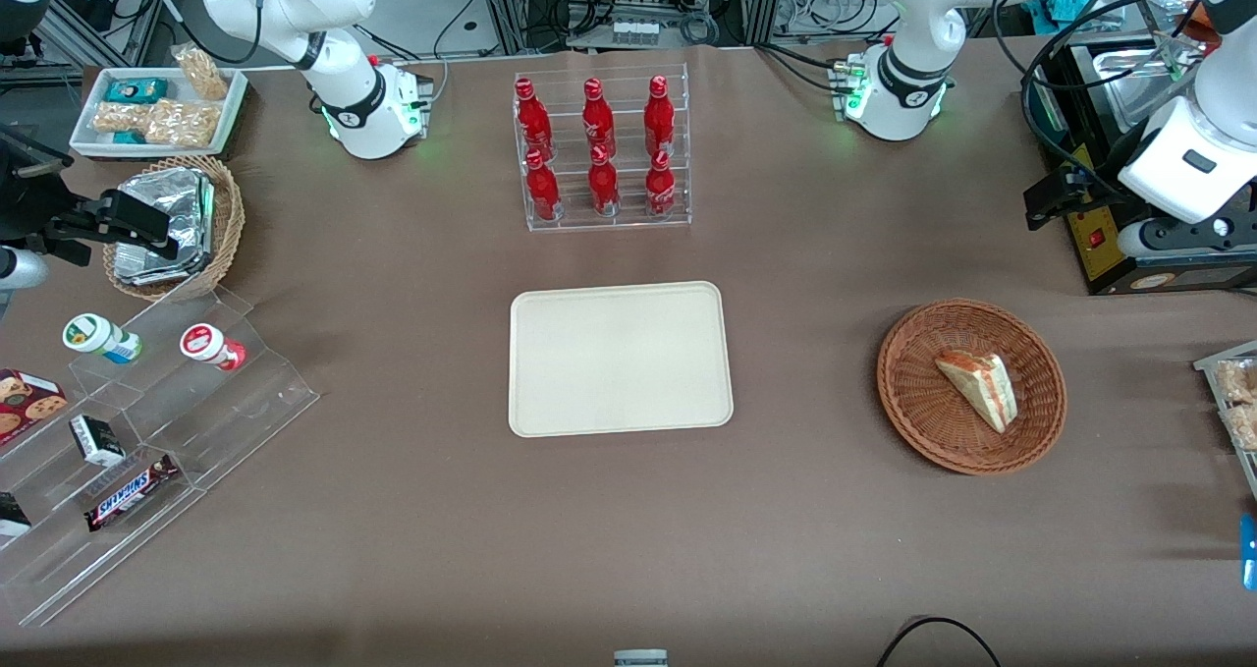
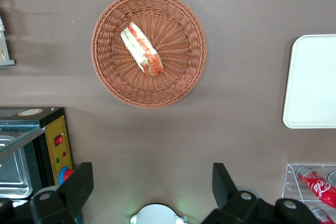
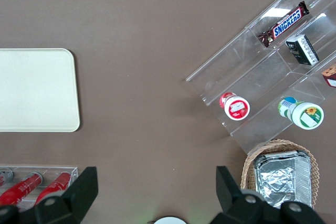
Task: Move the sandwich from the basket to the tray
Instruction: 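Move the left gripper down over the wrapped sandwich in the wicker basket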
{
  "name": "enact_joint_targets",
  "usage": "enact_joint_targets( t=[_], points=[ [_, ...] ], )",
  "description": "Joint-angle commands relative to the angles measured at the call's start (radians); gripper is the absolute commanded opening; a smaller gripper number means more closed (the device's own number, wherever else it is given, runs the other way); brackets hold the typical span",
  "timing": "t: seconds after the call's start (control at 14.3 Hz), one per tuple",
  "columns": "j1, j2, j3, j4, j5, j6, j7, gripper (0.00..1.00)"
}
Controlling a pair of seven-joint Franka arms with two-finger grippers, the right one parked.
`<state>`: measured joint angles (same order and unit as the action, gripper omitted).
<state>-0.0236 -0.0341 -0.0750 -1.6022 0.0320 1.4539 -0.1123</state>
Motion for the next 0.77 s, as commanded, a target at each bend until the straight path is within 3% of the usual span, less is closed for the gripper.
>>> enact_joint_targets(
  t=[0.0, 0.28, 0.7],
  points=[
    [-0.007, 0.003, 0.003, 0.005, 0.006, 0.002, 0.026, 1.0],
    [0.004, 0.057, 0.009, -0.111, 0.009, 0.103, 0.023, 1.0],
    [0.033, 0.072, 0.018, -0.589, 0.014, 0.757, 0.019, 1.0]
  ],
)
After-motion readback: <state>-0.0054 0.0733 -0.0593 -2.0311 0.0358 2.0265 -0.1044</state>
